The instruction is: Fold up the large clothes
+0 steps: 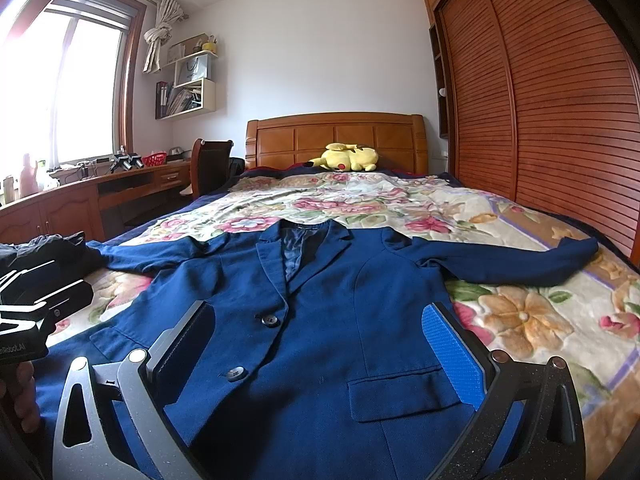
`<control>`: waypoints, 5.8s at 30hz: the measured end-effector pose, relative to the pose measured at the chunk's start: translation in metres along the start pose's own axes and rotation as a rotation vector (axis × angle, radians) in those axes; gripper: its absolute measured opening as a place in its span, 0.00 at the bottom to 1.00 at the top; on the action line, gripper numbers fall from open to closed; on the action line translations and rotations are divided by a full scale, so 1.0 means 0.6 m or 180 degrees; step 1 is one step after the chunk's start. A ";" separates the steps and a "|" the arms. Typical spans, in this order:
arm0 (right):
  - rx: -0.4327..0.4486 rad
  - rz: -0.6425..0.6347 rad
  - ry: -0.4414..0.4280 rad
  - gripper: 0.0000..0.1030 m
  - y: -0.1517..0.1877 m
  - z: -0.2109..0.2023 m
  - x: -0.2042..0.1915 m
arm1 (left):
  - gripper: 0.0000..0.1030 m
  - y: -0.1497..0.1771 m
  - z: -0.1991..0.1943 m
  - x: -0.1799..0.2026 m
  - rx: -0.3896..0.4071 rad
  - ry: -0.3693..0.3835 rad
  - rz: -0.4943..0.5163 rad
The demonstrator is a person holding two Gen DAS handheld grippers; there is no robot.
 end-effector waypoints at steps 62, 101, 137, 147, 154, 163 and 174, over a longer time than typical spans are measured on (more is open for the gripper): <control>-0.0222 -0.0105 -0.0874 1.00 -0.091 0.100 -0.062 | 1.00 -0.079 0.122 -0.218 -0.0809 -0.0477 -0.0020; -0.0734 -0.0492 -0.1319 1.00 -0.119 0.256 -0.095 | 0.91 -0.061 0.409 -0.409 -0.1655 -0.1063 -0.0679; -0.0564 -0.0434 -0.1129 1.00 -0.128 0.219 -0.047 | 0.02 -0.170 0.339 -0.189 -0.1099 -0.0186 0.0030; -0.0614 -0.0351 -0.1007 1.00 -0.107 0.216 -0.026 | 0.02 -0.129 0.279 -0.083 -0.1255 0.0316 0.0280; -0.0635 -0.0434 -0.1033 1.00 -0.108 0.220 -0.033 | 0.12 -0.081 0.253 -0.117 -0.1408 0.0196 0.0329; -0.0619 -0.0462 -0.1050 1.00 -0.107 0.216 -0.032 | 0.77 -0.062 0.223 -0.184 -0.1391 0.0125 0.0239; -0.0646 -0.0524 -0.1106 1.00 -0.104 0.217 -0.040 | 0.77 -0.032 0.291 -0.278 -0.1500 -0.0518 0.0484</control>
Point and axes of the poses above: each gripper's, at about its wrist camera, not at the fingertips, and z roughly the way its jaws point, x to its right, y to its underside, the point moved 4 cm from there along z, roughly the way its jaws point, and after that the axes turned 10 degrees about -z, right-handed, at the moved point
